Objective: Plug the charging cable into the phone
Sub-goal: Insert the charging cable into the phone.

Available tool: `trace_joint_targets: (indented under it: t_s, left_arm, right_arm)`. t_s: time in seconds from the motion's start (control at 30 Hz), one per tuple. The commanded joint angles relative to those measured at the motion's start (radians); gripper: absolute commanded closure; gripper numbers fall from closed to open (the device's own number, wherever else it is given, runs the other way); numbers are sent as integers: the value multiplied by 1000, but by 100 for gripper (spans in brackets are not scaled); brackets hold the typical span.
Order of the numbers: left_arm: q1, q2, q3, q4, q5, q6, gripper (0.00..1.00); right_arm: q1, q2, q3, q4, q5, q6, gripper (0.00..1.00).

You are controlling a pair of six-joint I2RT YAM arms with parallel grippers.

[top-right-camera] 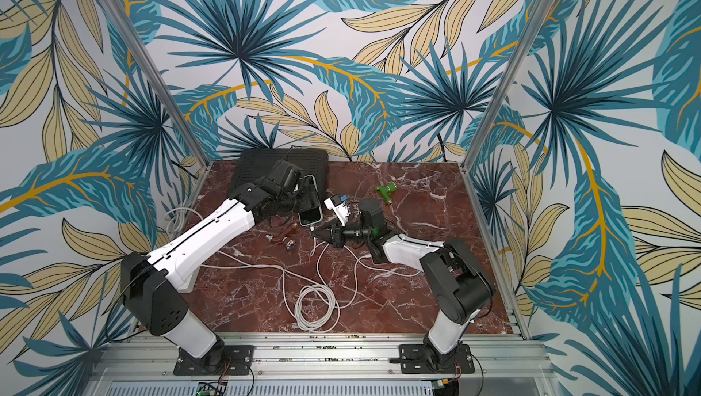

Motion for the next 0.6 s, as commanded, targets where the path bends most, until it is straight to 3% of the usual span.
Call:
trace_joint_targets:
  t_s: [0.0,0.57]
  left_arm:
    - [-4,-42,-2,67,8,15,100]
    - [-3,-71,-22,72,9,27,100]
  right_arm:
    - [3,5,9,-8,6,-14,100]
    - [-1,2,12,-14,7,-10,100]
